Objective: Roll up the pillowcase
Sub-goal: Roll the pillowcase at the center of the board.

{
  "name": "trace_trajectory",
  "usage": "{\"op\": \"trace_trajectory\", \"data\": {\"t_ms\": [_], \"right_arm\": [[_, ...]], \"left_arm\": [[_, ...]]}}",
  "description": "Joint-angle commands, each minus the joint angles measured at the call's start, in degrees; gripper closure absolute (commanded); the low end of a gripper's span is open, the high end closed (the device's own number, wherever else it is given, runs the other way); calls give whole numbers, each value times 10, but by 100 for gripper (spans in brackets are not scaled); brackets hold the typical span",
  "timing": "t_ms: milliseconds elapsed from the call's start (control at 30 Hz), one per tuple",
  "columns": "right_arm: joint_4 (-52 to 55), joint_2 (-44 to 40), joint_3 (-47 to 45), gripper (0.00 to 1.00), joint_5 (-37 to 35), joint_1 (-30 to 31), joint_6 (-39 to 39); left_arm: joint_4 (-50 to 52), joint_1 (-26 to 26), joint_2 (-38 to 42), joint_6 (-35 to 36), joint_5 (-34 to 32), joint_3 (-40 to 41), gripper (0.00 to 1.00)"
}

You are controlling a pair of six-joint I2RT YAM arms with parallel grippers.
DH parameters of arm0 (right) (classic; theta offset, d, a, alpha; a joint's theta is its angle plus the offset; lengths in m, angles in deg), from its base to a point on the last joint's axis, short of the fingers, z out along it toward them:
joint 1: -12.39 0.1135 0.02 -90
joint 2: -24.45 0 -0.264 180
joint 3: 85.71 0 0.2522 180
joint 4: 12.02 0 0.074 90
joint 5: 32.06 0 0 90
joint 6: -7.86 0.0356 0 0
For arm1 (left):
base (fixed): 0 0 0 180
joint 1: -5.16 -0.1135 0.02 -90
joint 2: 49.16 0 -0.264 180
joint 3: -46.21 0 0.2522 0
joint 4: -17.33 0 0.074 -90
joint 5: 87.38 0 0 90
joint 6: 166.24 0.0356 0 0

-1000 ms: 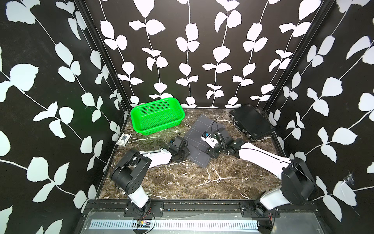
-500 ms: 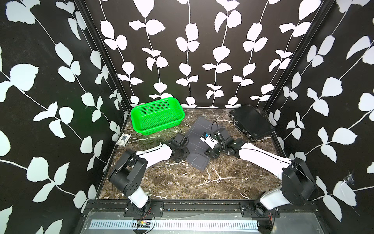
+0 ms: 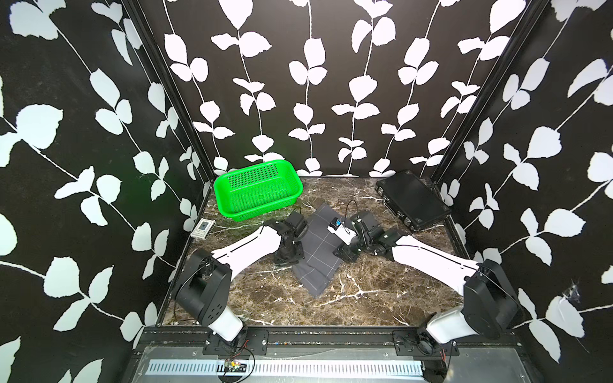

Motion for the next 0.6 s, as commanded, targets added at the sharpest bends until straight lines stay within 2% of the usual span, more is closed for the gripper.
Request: {"op": "trace_trajectory", "data": {"t_ms": [0,200,567], "right_arm": [[-25,-2,-20,36,-2,3,-2],[-35,2,-30,35,-10,2,-2],[-41,-22,-42,34,4,2,-10]], "left_arm": [[31,2,-22,28,10,-33,78],[37,1,-48,35,19,-86,69],[-9,-11,-111,39,58,-154,65]]}}
